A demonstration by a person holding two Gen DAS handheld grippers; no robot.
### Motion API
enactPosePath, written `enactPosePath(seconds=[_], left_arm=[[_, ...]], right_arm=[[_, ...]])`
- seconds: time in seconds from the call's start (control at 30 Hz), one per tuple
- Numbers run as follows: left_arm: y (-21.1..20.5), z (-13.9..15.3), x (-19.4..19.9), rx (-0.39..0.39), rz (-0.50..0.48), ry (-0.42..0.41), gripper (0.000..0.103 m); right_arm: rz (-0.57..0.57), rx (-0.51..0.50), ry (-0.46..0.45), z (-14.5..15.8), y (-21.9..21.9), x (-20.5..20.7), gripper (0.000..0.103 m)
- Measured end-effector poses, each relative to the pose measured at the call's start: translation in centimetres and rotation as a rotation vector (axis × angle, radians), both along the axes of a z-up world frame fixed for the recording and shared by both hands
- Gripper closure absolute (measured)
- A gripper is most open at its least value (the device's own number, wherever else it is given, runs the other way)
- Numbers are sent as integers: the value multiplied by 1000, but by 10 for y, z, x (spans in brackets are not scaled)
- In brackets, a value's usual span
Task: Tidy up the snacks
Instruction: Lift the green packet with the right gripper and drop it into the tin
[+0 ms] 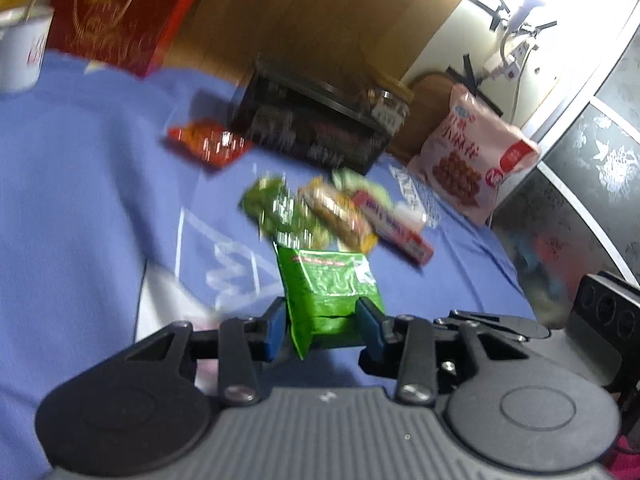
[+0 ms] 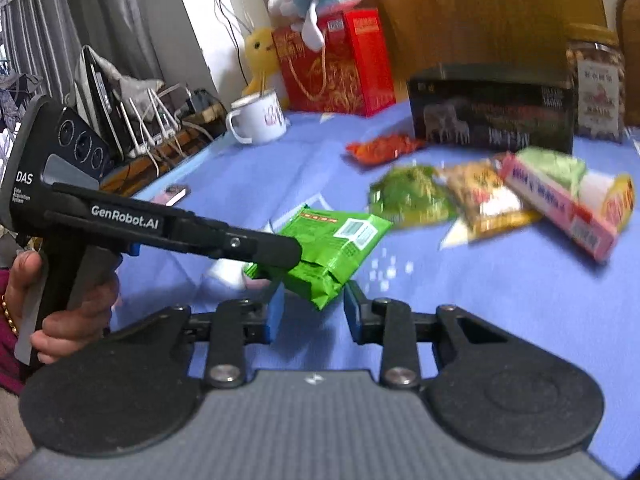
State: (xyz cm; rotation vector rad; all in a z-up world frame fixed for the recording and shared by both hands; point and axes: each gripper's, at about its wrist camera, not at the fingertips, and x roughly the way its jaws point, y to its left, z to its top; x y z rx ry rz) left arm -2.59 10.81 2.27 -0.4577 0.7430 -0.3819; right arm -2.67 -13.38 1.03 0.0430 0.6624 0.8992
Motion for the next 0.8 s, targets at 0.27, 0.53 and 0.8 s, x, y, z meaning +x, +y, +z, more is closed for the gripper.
enactPosePath(seconds=[0.27,0.53,0.8], left_arm=[[-1,41,61,64,-2,-98,67],[-21,77,153,86,-21,-169,66],[-60,68,241,94,-58,-154,66]], right_arm=[[-58,60,-74,28,1,54,67],[-150,87,-179,57,-7,130,67],[-258,64,-180,50,-33,206,66]])
